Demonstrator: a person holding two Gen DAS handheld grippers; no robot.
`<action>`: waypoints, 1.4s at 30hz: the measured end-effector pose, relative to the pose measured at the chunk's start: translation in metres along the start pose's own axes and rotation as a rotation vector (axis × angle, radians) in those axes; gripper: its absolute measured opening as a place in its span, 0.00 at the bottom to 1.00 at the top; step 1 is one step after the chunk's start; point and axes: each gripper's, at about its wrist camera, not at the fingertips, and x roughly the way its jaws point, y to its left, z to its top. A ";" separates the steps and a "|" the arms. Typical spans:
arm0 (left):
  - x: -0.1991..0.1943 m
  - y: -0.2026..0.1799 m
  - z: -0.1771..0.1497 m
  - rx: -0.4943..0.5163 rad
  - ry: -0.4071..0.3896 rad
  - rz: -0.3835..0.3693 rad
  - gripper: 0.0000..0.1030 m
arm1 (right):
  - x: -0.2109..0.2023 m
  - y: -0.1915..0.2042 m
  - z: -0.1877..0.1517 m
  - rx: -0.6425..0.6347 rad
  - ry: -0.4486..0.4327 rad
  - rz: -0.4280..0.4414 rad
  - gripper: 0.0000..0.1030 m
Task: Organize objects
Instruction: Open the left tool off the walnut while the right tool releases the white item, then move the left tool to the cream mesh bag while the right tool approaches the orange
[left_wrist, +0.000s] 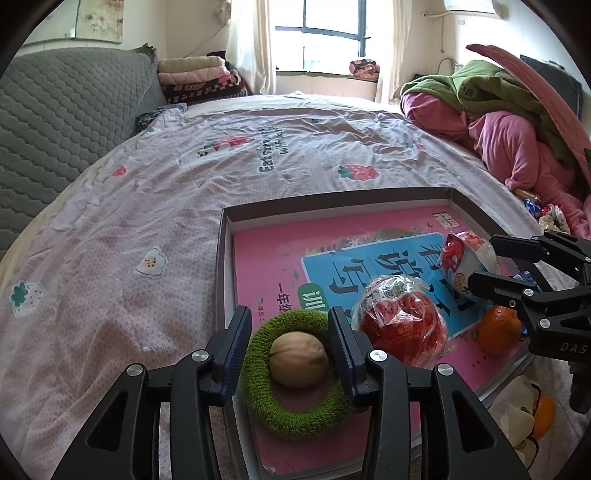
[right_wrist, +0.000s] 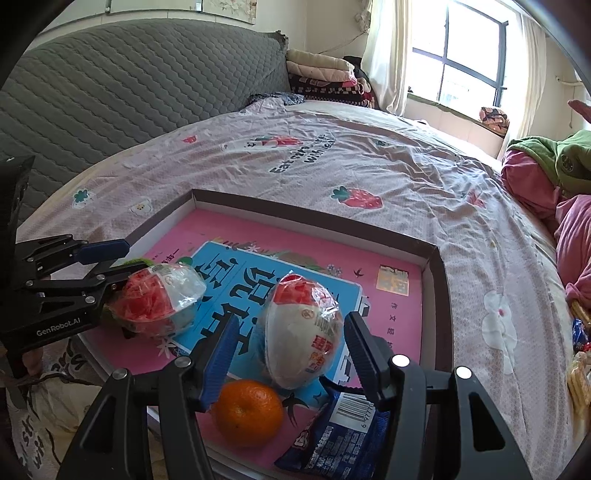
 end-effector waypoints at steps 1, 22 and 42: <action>-0.001 0.001 0.000 -0.001 -0.001 -0.002 0.43 | -0.001 0.000 0.001 0.000 -0.003 0.000 0.57; -0.041 0.002 0.015 -0.035 -0.076 -0.006 0.61 | -0.034 0.003 0.009 0.012 -0.088 -0.009 0.58; -0.117 -0.043 -0.007 0.037 -0.132 -0.070 0.63 | -0.106 0.040 -0.046 0.001 -0.142 0.018 0.60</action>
